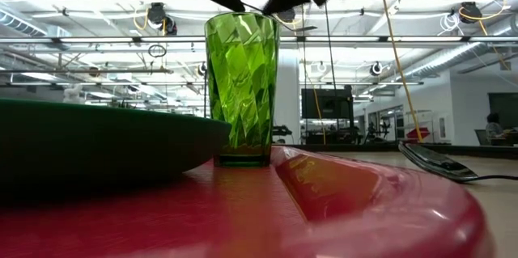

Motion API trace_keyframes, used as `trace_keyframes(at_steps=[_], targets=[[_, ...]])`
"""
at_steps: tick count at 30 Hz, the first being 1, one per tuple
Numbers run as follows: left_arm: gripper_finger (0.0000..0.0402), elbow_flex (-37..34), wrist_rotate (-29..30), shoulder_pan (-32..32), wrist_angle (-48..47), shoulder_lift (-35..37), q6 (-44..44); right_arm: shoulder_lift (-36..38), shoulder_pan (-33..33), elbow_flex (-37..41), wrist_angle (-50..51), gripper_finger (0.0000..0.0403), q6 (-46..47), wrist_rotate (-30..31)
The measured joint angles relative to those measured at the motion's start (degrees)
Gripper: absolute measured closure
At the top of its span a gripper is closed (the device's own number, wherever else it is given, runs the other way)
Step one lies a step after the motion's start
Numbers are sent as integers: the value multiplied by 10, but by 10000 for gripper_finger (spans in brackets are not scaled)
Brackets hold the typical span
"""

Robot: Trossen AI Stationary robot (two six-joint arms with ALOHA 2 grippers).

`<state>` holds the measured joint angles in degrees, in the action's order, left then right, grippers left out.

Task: Pick and place plate/cup/fork/spoon on tray
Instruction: Put the purple fork on the red tray to the left of the green plate

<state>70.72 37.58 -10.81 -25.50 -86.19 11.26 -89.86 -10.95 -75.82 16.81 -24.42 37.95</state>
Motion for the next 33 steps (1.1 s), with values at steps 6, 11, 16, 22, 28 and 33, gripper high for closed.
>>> trace_keyframes(at_steps=[6,11,16,22,28,33], targets=[[364,-1,21,-15,-72,8,-77,22,-24,-1,10,315,-16,5],[364,-1,56,-47,-162,28,-200,69,-51,0,22,293,-25,9],[364,0,60,-104,-252,47,-365,114,-67,0,36,290,-16,10],[364,0,23,-191,-398,48,-626,153,-69,1,57,289,13,9],[364,-1,-18,-286,-467,48,-846,158,-73,1,46,289,11,8],[364,-1,-73,-348,-497,43,-978,154,-74,1,34,289,-5,7]])
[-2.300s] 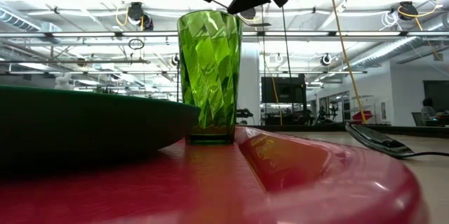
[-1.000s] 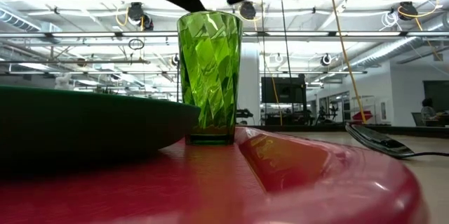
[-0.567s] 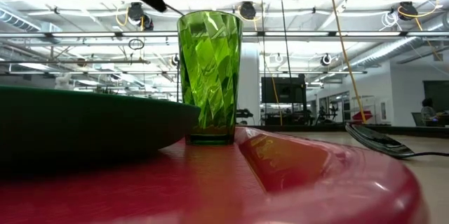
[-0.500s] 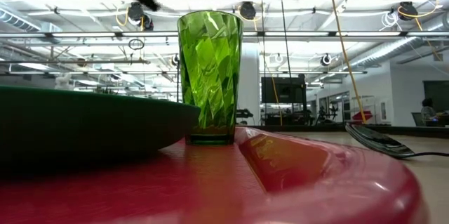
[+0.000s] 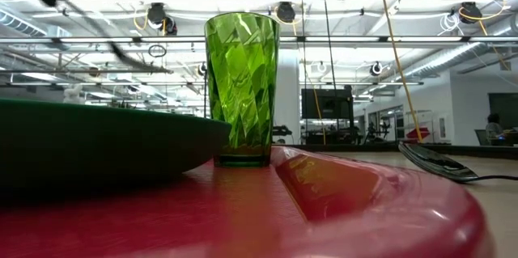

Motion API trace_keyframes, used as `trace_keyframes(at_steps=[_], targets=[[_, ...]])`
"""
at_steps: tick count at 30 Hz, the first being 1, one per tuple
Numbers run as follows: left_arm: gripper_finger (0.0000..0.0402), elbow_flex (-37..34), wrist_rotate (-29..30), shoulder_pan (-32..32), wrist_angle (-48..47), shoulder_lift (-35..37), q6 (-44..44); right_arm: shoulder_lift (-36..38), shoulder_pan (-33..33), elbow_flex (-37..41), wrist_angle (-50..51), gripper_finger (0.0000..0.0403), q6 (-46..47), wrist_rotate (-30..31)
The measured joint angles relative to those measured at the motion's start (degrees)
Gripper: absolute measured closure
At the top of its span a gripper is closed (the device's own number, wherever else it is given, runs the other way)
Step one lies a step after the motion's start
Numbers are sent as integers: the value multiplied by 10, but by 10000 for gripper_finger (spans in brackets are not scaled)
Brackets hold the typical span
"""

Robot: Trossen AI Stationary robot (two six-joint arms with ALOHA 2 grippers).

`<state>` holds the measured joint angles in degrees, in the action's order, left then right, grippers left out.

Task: Pick and place plate/cup/fork/spoon on tray
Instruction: Put the purple fork on the red tray to the left of the green plate

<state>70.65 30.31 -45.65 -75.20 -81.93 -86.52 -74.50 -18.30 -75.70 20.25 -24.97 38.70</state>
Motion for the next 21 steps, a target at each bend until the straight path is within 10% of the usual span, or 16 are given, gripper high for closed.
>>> trace_keyframes(at_steps=[21], targets=[[364,0,-228,-182,-103,-93,-434,-3,-35,0,-18,289,18,-3]])
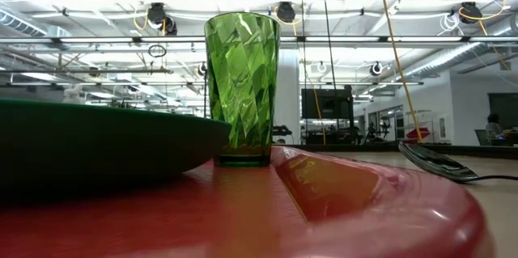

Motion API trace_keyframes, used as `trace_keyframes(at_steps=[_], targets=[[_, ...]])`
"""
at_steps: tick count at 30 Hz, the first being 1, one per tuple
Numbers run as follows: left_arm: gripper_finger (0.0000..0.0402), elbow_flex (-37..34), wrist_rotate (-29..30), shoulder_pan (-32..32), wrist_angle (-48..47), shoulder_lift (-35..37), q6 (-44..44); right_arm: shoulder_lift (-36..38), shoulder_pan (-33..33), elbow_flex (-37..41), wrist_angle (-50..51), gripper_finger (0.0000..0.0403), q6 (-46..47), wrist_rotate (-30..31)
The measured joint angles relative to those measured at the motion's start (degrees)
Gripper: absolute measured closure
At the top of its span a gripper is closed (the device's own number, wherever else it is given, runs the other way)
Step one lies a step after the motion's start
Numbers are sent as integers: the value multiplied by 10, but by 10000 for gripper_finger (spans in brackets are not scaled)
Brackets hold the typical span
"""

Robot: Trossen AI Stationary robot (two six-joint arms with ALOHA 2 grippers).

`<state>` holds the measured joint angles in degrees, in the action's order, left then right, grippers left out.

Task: Pick and place plate/cup/fork/spoon on tray
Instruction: Put the purple fork on the red tray to the left of the green plate

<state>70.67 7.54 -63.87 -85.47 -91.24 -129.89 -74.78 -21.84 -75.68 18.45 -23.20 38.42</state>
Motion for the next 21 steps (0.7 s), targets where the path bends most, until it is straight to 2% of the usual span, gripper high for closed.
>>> trace_keyframes(at_steps=[4,10,12,16,21], targets=[[364,0,-3,4,20,-32,-8,0,-16,0,-2,289,2,0],[363,0,-37,18,24,-91,-17,0,-38,0,-3,289,5,1],[352,0,-39,22,26,-105,-25,0,-43,0,-6,289,4,3],[338,0,-28,38,43,-129,-27,0,-46,0,-7,289,4,3],[346,0,-10,50,100,-152,-25,0,-46,0,-6,289,23,3]])
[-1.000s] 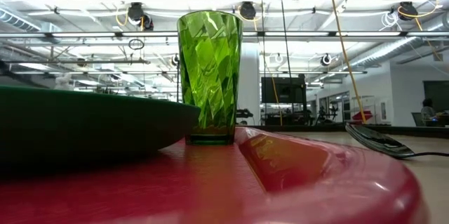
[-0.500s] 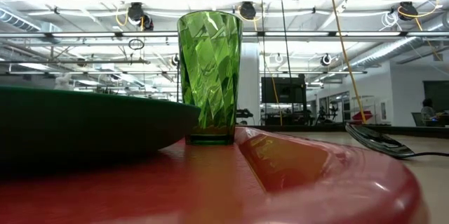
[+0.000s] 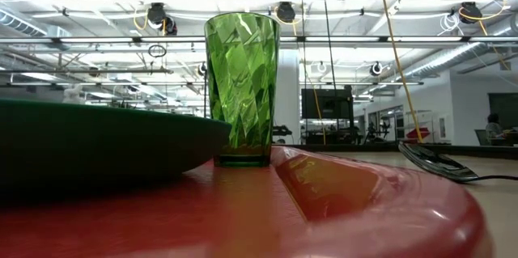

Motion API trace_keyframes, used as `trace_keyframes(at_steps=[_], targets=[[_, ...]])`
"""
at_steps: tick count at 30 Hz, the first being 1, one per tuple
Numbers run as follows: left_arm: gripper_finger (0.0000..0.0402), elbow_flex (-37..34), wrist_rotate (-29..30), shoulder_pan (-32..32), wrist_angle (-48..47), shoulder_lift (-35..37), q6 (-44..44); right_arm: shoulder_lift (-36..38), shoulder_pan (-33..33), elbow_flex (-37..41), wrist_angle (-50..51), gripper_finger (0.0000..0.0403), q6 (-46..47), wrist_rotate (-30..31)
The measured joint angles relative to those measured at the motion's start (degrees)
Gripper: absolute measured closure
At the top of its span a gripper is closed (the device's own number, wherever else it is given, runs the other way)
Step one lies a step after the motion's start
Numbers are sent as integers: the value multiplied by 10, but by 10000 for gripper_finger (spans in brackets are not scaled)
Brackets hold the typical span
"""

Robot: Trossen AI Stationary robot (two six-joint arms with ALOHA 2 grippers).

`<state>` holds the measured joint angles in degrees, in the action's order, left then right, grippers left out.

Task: Pick and place plate/cup/fork/spoon on tray
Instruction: Put the purple fork on the red tray to the left of the green plate

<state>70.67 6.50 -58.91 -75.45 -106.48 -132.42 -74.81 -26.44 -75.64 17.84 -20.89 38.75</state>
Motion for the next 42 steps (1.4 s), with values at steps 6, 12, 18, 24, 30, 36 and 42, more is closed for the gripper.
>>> trace_keyframes(at_steps=[6,12,18,24,30,36,42], targets=[[360,0,-5,-2,28,-20,1,0,-1,4,4,289,28,-1],[367,0,0,2,0,9,-6,0,-4,18,-5,289,31,-32],[367,-4,-4,6,-60,11,-1,0,-4,30,-5,289,31,-33],[367,-56,-5,11,-26,11,3,0,-4,38,-6,289,21,-33],[367,-121,-6,13,39,11,7,0,-4,38,-5,289,21,-33],[367,-129,0,19,59,11,13,0,-11,38,-5,289,22,-31],[367,-129,5,29,90,11,34,0,-15,38,-5,289,22,-30]])
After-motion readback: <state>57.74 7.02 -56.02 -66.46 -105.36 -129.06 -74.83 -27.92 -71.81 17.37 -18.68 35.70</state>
